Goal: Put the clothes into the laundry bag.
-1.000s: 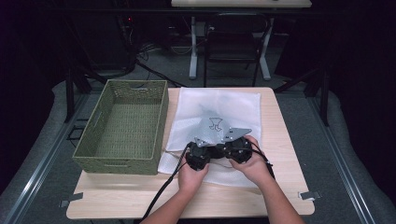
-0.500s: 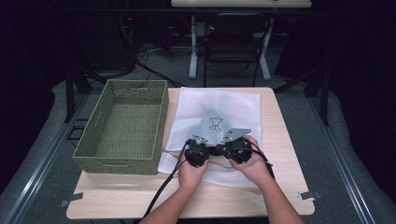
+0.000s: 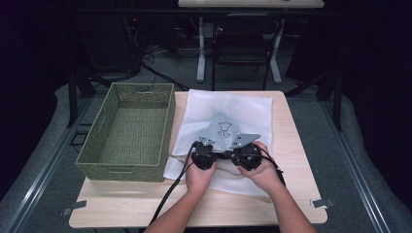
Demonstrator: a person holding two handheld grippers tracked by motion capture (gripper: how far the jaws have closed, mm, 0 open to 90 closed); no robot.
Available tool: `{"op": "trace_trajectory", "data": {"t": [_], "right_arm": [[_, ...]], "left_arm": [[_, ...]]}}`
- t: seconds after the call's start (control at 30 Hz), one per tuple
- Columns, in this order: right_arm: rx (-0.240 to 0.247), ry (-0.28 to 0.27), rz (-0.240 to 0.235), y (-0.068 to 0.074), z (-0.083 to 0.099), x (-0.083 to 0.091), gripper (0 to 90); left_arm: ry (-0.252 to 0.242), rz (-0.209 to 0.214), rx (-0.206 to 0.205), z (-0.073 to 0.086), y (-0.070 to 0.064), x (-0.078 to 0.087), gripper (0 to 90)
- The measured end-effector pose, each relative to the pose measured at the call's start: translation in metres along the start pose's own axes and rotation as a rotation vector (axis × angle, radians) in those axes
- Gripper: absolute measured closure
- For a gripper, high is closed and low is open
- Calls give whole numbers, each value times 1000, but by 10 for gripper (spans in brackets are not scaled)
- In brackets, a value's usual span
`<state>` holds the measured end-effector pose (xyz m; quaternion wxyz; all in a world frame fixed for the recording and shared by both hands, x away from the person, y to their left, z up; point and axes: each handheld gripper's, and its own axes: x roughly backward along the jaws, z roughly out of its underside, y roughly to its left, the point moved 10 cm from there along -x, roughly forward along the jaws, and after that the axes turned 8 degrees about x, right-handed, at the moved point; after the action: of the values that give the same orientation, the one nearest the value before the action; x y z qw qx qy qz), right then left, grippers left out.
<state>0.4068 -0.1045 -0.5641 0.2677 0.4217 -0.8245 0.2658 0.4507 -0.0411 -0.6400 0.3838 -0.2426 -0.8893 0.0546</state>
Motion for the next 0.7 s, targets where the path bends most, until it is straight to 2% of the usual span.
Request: {"op": "trace_trajectory", "data": {"t": [0.2,0.3,0.47,0.53,0.63,0.7], "right_arm": [[-2,1,1,0,0,0,892],[-3,1,0,0,0,0,892],[-1,-3,1,-1,0,0,892],[-2,-5,4,-2,0,0,892],[-5,-7,5,-2,0,1,892],[-9,-7,4,-3,0,1,891]], "left_arm": [[-11,-17,21,-2,3,0,865],[-12,-3,37,-2,0,0,813],[7,18,23,0,-4,5,728],[25,31,5,3,-6,8,682],[28,27,-26,6,-7,13,635],[24,41,-33,8,-7,19,622]]}}
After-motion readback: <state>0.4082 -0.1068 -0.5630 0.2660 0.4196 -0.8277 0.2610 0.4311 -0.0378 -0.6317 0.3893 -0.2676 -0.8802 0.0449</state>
